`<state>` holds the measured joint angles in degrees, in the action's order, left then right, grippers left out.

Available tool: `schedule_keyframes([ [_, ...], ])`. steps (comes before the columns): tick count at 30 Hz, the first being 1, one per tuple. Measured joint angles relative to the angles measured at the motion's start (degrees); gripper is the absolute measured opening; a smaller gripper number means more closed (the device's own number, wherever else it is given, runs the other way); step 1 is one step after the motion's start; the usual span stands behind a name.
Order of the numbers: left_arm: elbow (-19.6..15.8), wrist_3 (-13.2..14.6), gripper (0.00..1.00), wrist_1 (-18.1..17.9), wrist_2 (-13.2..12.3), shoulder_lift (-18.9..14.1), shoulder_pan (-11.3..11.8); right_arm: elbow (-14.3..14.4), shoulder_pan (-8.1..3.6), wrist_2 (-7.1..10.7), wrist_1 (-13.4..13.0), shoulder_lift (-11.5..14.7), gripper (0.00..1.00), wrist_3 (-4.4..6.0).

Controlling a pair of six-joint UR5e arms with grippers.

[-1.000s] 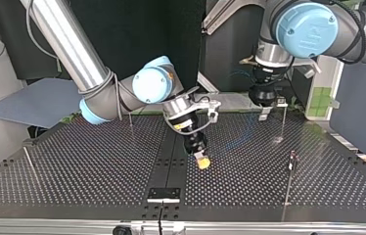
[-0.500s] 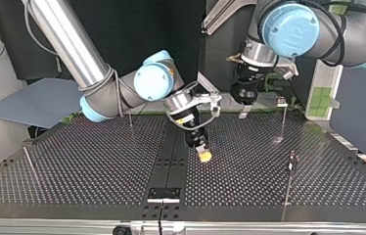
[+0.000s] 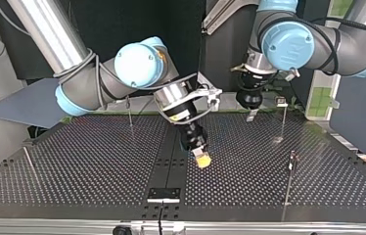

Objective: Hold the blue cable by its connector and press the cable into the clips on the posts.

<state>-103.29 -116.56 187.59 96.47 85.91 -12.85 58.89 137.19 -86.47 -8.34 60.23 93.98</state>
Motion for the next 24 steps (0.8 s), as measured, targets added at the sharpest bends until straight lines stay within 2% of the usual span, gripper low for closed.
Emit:
schedule_keyframes([
  [8,-0.03,-1.69,1.0,0.0,-0.67,-0.01,0.78,2.95,-0.26,-0.77,0.03,0.19,0.0,0.65],
  [13,-0.54,-2.61,1.0,-0.08,-0.68,-0.02,1.32,3.32,-0.34,-1.19,0.06,0.21,0.0,1.02],
  [20,-1.62,-5.83,1.0,-1.62,-0.75,0.05,2.04,3.37,-0.44,-1.25,0.15,0.2,0.0,1.13],
  [24,-1.68,-7.89,1.0,-2.29,-1.63,0.19,2.3,3.38,-0.3,-1.25,0.16,0.21,0.0,1.13],
])
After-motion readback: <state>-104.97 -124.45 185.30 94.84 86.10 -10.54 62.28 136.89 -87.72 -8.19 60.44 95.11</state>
